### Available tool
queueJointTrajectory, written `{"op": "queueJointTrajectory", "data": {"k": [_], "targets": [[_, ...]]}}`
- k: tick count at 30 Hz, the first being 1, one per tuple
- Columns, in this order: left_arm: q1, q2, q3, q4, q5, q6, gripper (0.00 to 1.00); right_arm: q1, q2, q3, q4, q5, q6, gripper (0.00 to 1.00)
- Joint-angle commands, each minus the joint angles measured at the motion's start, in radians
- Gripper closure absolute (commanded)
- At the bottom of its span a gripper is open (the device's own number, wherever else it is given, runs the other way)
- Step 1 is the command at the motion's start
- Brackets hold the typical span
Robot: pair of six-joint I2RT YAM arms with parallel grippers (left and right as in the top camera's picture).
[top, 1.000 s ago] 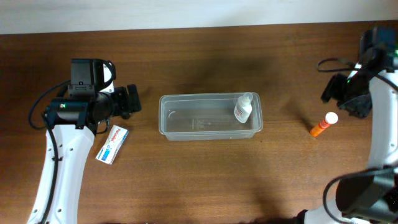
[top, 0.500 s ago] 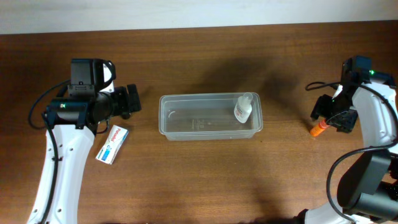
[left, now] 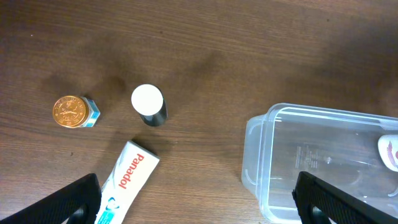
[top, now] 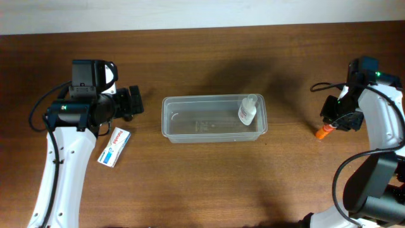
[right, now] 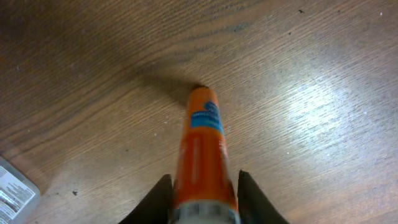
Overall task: Pack container
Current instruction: 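Move the right gripper to the orange tube and grasp it, then place the orange tube into the container beside the pump bottle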
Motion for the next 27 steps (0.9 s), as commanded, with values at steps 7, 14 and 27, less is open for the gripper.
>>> {"op": "queueJointTrajectory", "data": {"k": [7,14,27], "targets": [[0.007,0.0,0.025,0.002,-0.004,0.013,0.01,-0.004,-0.008,0.023,-0.016,0.001,0.003,0.79],[0.007,0.0,0.025,0.002,-0.004,0.013,0.01,0.076,-0.084,0.199,-0.187,-0.091,-0.087,0.79],[0.007,0.0,0.025,0.002,-0.004,0.013,0.01,0.516,-0.173,0.332,-0.303,-0.16,-0.067,0.78]]}}
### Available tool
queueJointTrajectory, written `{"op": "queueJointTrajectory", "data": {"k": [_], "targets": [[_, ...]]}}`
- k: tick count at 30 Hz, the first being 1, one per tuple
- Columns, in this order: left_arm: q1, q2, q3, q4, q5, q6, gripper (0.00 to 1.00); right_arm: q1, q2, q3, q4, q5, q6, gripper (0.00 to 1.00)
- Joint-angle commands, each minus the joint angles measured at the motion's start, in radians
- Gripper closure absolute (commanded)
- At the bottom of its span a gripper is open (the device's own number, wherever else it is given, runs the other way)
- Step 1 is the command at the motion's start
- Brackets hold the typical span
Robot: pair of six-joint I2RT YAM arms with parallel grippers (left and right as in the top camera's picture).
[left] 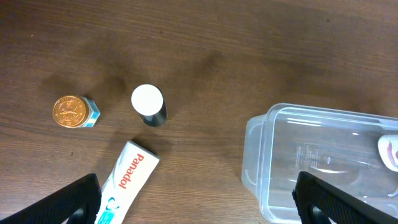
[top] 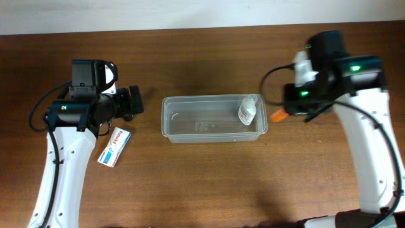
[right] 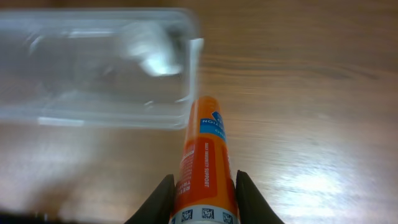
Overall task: Pack container
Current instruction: 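Place the orange tube into the container beside the pump bottle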
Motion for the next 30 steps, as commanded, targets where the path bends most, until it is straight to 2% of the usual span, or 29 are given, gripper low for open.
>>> {"op": "queueJointTrajectory", "data": {"k": [1,4,15,27,28,30], "targets": [[0.007,0.0,0.025,0.002,-0.004,0.013,0.01,0.087,0.007,0.0,0.022,-0.011,0.019,0.78],[0.007,0.0,0.025,0.002,-0.004,0.013,0.01,0.13,0.048,-0.006,0.058,-0.011,0.023,0.78],[0.007,0.0,0.025,0.002,-0.004,0.013,0.01,0.135,0.177,-0.124,0.159,-0.009,0.023,0.78],[0.007,0.0,0.025,0.002,-0.004,0.013,0.01,0.135,0.2,-0.289,0.334,-0.008,0.022,0.77],[0.007,0.0,0.025,0.003,-0.004,0.013,0.0,0.135,0.2,-0.289,0.334,-0.008,0.022,0.69],[0.007,0.0,0.025,0.002,-0.004,0.013,0.01,0.135,0.2,-0.289,0.338,-0.008,0.021,0.62]]}}
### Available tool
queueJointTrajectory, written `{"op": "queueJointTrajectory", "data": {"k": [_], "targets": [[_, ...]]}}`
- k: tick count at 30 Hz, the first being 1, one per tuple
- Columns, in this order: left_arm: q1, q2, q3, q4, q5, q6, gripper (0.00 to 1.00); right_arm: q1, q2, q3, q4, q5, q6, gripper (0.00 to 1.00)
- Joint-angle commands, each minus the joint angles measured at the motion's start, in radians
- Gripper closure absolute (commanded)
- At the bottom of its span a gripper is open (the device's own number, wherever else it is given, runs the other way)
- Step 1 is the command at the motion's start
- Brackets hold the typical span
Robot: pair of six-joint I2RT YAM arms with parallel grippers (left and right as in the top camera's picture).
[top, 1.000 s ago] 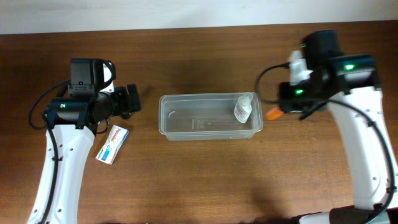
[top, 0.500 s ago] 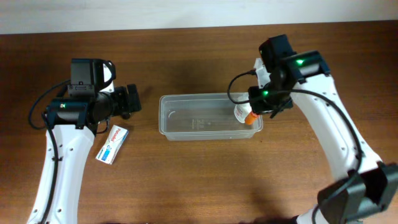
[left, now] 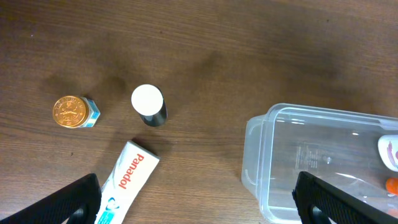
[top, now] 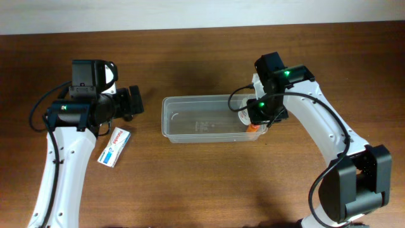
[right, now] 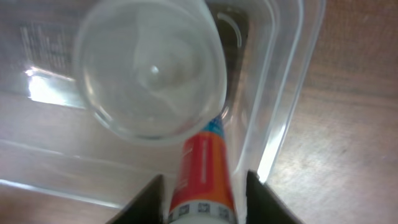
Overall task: Pack container
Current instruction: 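Place the orange tube into the container beside the pump bottle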
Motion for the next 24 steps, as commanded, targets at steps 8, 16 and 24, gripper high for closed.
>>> {"op": "queueJointTrajectory", "data": {"k": [8,16,24], "targets": [[0.007,0.0,0.025,0.002,-0.004,0.013,0.01,0.01,-0.002,-0.004,0.01,0.002,0.011,0.55],[0.007,0.0,0.025,0.002,-0.004,0.013,0.01,0.032,-0.054,0.113,-0.096,-0.01,-0.157,0.54],[0.007,0.0,0.025,0.003,-0.004,0.013,0.0,-0.024,-0.217,0.328,-0.093,0.111,-0.061,0.53]]}}
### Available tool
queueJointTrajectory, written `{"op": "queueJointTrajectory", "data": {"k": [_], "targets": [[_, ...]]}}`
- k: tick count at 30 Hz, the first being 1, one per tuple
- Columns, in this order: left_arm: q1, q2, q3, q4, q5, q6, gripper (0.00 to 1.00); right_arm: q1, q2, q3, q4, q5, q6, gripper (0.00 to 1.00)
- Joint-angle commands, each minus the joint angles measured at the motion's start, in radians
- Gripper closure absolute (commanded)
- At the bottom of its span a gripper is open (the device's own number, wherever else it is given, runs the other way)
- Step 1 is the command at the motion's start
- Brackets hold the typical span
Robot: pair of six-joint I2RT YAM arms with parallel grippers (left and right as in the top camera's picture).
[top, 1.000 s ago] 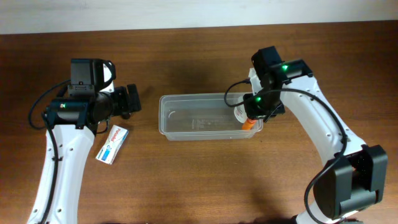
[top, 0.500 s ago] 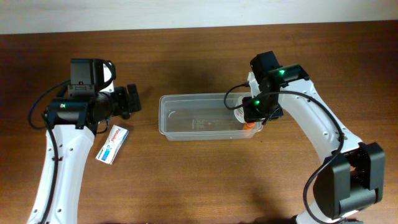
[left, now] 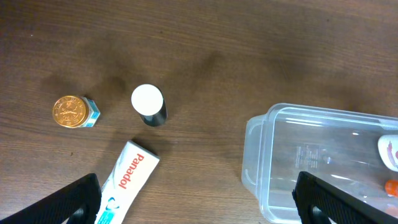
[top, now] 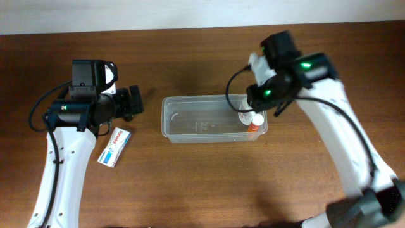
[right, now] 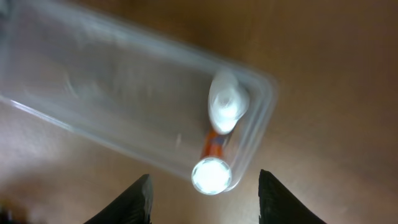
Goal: Pack container
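Note:
The clear plastic container [top: 190,120] lies mid-table. At its right end a small white dropper bottle [top: 245,114] stands beside an orange tube [top: 254,124] with a white cap, propped against the end wall. In the right wrist view the orange tube [right: 215,144] and the bottle [right: 226,102] sit below my open right gripper [right: 208,198], which is raised and holds nothing. The right gripper [top: 264,96] hangs over the container's right end. My left gripper [left: 199,208] is open to the left of the container [left: 311,155] and holds nothing.
A white Panadol box [left: 127,180] lies between the left fingers, also seen on the table as the Panadol box [top: 114,147]. A black cylinder with a white top [left: 148,104] and a small gold-lidded jar [left: 74,112] stand left of the container.
My right gripper has let go of the orange tube, which stays in the container's right end, and has risen well above it. The left arm has not moved.
My right gripper held the orange tube at the table's far right edge. Then it held the tube just right of the container, then inside its right end beside the bottle. Now the tube rests there and the gripper is open above. The left arm stayed still.

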Motion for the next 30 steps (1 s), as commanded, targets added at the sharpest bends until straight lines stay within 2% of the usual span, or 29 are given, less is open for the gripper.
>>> {"op": "queueJointTrajectory", "data": {"k": [1,3,5,9,13,19,24,30], "targets": [[0.007,0.0,0.025,0.002,-0.004,0.013,0.01,-0.084,-0.114,0.054,0.045,0.15,0.166,0.51],[0.007,0.0,0.025,0.003,-0.004,0.013,0.01,-0.153,-0.132,0.054,0.041,0.164,0.232,0.41],[0.007,0.0,0.025,0.007,-0.005,0.013,0.01,-0.224,-0.133,0.054,0.017,0.12,0.238,0.31],[0.021,0.015,0.043,0.01,-0.008,0.01,0.01,-0.358,-0.108,0.04,-0.082,0.066,0.211,0.26],[0.075,0.089,0.131,-0.004,-0.003,-0.048,0.01,-0.441,-0.076,0.02,-0.131,0.03,0.174,0.25],[0.119,0.277,0.266,-0.016,-0.004,-0.048,0.01,-0.471,-0.049,-0.013,-0.122,0.009,0.173,0.25],[0.119,0.45,0.281,-0.006,-0.003,-0.053,0.01,-0.47,-0.047,-0.028,-0.118,0.01,0.169,0.25],[0.118,0.579,0.281,-0.014,0.033,-0.06,0.01,-0.47,-0.047,-0.028,-0.116,0.01,0.169,0.25]]}}
